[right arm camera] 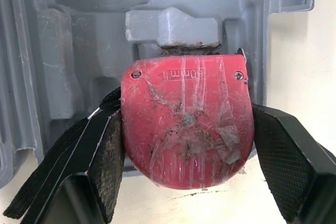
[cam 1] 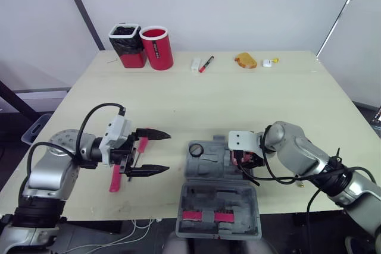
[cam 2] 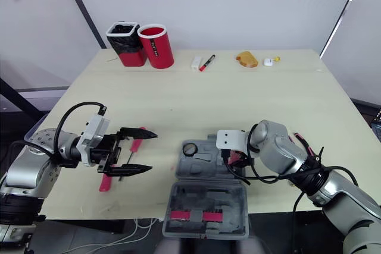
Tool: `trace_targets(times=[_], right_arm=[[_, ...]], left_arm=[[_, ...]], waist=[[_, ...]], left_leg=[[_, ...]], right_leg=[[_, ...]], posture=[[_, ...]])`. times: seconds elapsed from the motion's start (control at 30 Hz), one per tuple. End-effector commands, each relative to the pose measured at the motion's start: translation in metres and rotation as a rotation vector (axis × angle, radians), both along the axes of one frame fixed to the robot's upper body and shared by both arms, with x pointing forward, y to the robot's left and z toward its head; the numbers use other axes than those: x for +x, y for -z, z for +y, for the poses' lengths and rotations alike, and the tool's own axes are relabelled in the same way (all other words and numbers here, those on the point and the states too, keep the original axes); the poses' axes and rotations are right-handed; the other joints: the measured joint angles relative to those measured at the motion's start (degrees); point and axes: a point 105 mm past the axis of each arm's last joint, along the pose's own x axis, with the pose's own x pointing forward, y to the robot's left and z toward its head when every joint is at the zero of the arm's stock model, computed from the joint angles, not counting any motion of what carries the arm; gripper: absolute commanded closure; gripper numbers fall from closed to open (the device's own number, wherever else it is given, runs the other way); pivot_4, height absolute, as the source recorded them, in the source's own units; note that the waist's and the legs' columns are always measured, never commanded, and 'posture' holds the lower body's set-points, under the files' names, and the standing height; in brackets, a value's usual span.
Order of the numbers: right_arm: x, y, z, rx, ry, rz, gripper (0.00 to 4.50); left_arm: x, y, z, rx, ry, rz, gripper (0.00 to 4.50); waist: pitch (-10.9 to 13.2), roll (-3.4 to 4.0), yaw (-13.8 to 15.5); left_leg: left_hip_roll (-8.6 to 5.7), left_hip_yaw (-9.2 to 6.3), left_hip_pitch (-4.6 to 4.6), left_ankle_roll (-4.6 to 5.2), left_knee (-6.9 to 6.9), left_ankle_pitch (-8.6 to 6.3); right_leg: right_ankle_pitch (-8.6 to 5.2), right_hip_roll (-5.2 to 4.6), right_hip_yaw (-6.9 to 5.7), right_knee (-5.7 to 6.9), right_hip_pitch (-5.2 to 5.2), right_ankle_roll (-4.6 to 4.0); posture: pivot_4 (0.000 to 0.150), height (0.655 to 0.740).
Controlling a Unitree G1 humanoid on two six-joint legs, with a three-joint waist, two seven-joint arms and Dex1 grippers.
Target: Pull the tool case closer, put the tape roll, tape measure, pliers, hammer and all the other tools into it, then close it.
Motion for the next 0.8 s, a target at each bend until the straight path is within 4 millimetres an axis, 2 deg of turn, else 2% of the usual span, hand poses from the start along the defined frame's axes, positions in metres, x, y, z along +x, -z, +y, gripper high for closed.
trace_targets(times=[0.03,0.13,0.33,0.57,0.6,0.63,0.67,0.8], right_arm=[[0.002,0.0,0.004,-0.011,-0.018,-0.031,1.48],[0.007,0.003,0.009,-0.007,-0.004,-0.061,1.48],[0.006,0.005,0.012,0.001,-0.015,-0.056,1.48],[0.007,-0.001,0.014,0.015,-0.028,-0.086,1.48],[0.008,-0.003,0.014,0.019,-0.03,-0.094,0.68],[0.009,-0.005,0.014,0.019,-0.031,-0.112,0.14],[0.009,-0.006,0.013,0.018,-0.033,-0.126,0.02],[0.006,-0.01,0.009,0.018,-0.038,-0.138,0.02]], left_arm=[[0.001,-0.006,0.0,0.002,0.008,-0.02,0.0],[0.001,-0.006,-0.001,0.003,0.013,-0.02,0.0],[0.001,-0.006,0.0,0.004,0.012,-0.018,0.0],[0.0,-0.005,-0.001,0.005,0.014,-0.014,0.0],[0.0,-0.005,-0.001,0.004,0.015,-0.014,0.0],[0.0,-0.004,-0.002,0.003,0.016,-0.01,0.0],[0.0,-0.003,-0.002,0.002,0.018,-0.007,0.0],[0.0,-0.002,-0.002,0.003,0.022,0.001,0.0]], waist=[[0.0,0.0,0.0],[0.0,0.0,-0.1],[0.0,-0.01,-0.1],[0.0,-0.01,-0.2],[0.0,-0.01,-0.2],[0.0,-0.01,-0.2],[0.0,-0.01,-0.1],[0.0,-0.01,0.0]], left_leg=[[0.0,0.0,0.0,0.0,0.0,0.0],[0.0,0.01,0.0,0.0,0.0,0.0],[0.01,0.01,0.01,0.0,0.0,0.0],[0.03,0.0,0.03,0.0,0.0,0.0],[0.03,0.0,0.03,0.0,0.0,0.0],[0.03,0.01,0.02,0.0,0.0,0.0],[0.03,0.01,0.02,0.0,0.0,0.0],[0.03,0.01,0.01,0.0,-0.01,0.0]], right_leg=[[0.0,0.0,0.0,0.0,0.0,0.0],[0.0,0.0,0.0,0.0,0.0,0.0],[0.01,0.01,0.01,0.01,0.0,0.0],[0.01,0.03,0.01,0.02,0.0,-0.01],[0.01,0.03,0.01,0.02,0.0,-0.01],[0.01,0.03,0.01,0.02,0.0,-0.01],[0.01,0.03,0.01,0.02,0.0,-0.01],[0.01,0.03,0.01,0.0,0.0,-0.01]], posture=[[0.15,0.74],[0.15,0.74],[0.15,0.74],[0.15,0.74],[0.15,0.74],[0.15,0.74],[0.15,0.74],[0.15,0.74]])
